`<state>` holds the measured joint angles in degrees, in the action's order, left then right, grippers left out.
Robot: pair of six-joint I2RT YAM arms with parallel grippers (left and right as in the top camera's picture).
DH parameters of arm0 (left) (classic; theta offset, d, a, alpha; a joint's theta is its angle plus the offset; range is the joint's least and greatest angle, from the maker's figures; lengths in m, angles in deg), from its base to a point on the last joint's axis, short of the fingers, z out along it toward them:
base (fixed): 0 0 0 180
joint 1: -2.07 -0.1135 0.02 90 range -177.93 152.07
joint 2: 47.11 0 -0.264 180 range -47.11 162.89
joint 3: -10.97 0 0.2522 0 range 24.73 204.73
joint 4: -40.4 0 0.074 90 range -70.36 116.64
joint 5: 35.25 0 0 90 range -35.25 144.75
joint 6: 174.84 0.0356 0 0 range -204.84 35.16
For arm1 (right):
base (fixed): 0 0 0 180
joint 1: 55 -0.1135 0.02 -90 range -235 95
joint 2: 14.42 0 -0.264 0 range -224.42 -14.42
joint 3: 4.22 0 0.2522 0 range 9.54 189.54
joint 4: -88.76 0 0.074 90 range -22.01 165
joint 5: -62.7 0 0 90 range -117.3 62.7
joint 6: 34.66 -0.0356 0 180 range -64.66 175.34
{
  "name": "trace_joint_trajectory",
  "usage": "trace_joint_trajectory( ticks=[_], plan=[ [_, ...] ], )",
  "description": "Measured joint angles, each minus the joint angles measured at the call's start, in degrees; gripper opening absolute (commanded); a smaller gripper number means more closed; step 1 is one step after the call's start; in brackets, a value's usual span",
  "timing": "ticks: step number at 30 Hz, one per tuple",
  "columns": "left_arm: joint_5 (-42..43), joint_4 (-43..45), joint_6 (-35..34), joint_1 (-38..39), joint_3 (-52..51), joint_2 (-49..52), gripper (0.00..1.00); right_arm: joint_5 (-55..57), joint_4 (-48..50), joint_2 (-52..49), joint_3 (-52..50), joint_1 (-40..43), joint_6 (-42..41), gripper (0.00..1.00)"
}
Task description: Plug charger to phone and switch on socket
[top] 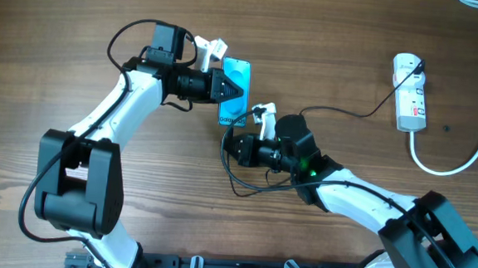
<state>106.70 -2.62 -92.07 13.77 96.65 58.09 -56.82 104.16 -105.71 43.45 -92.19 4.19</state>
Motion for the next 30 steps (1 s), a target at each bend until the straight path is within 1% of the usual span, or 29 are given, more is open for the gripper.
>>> trace_joint_trajectory(
  ticks=[3, 4, 5, 6, 7, 8, 10, 14, 18, 19, 20, 22, 24, 25, 26, 30],
  plan=[
    [0.0, 0.0, 0.0, 0.0, 0.0, 0.0, 0.04, 0.0, 0.1, 0.0, 0.0, 0.0, 0.0, 0.04],
    [0.0, 0.0, 0.0, 0.0, 0.0, 0.0, 0.04, 0.0, 0.1, 0.0, 0.0, 0.0, -0.2, 0.08],
    [0.0, 0.0, 0.0, 0.0, 0.0, 0.0, 0.04, 0.0, 0.1, 0.0, 0.0, 0.0, -0.5, 0.43],
    [0.0, 0.0, 0.0, 0.0, 0.0, 0.0, 0.04, 0.0, 0.1, 0.0, 0.0, 0.0, -1.3, 0.74],
    [0.0, -0.1, 0.0, 0.0, 0.0, 0.0, 0.04, 0.0, 0.6, 0.0, 0.0, 0.0, -1.4, 0.79],
    [0.0, -1.1, 0.1, 0.1, -0.2, 0.0, 0.04, 0.3, 1.8, 0.0, 0.4, 0.5, -1.5, 0.81],
    [-0.5, -0.5, 0.2, 0.2, -0.6, 0.1, 0.04, -1.7, 2.0, 0.0, 1.5, 1.3, -1.5, 0.86],
    [-1.3, -1.2, 0.5, 0.2, -0.7, 0.1, 0.04, -5.2, 0.7, 0.0, 2.0, 1.8, -0.3, 0.86],
    [-0.8, -2.0, 0.5, 0.6, -0.9, 0.1, 0.04, -6.6, -5.9, 0.0, 2.8, 2.4, 0.4, 0.85],
    [-0.8, -2.0, 0.5, 0.7, -1.0, 0.1, 0.04, -6.7, -7.5, 0.0, 2.9, 2.4, 0.5, 0.82],
    [-0.7, -2.0, 0.5, 0.7, -1.0, 0.1, 0.04, -6.8, -8.9, 0.0, 2.9, 2.3, 0.6, 0.80],
    [-0.6, -2.0, 0.5, 0.8, -1.1, 0.1, 0.04, -6.9, -9.9, 0.0, 2.9, 1.7, 1.3, 0.72],
    [-0.4, -2.0, 0.5, 0.8, -1.1, 0.1, 0.04, -6.9, -9.9, 0.0, 2.9, 0.7, 1.8, 0.56],
    [-0.4, -2.0, 0.5, 0.8, -1.1, 0.1, 0.04, -6.8, -10.0, 0.0, 2.9, 0.2, 1.9, 0.45],
    [-0.4, -2.0, 0.5, 0.8, -1.1, 0.1, 0.04, -6.6, -10.1, 0.0, 2.9, -0.3, 2.4, 0.37],
    [-0.4, -2.0, 0.5, 0.8, -1.1, 0.1, 0.04, -6.0, -10.1, 0.0, 2.9, -0.4, 2.4, 0.25]
  ],
)
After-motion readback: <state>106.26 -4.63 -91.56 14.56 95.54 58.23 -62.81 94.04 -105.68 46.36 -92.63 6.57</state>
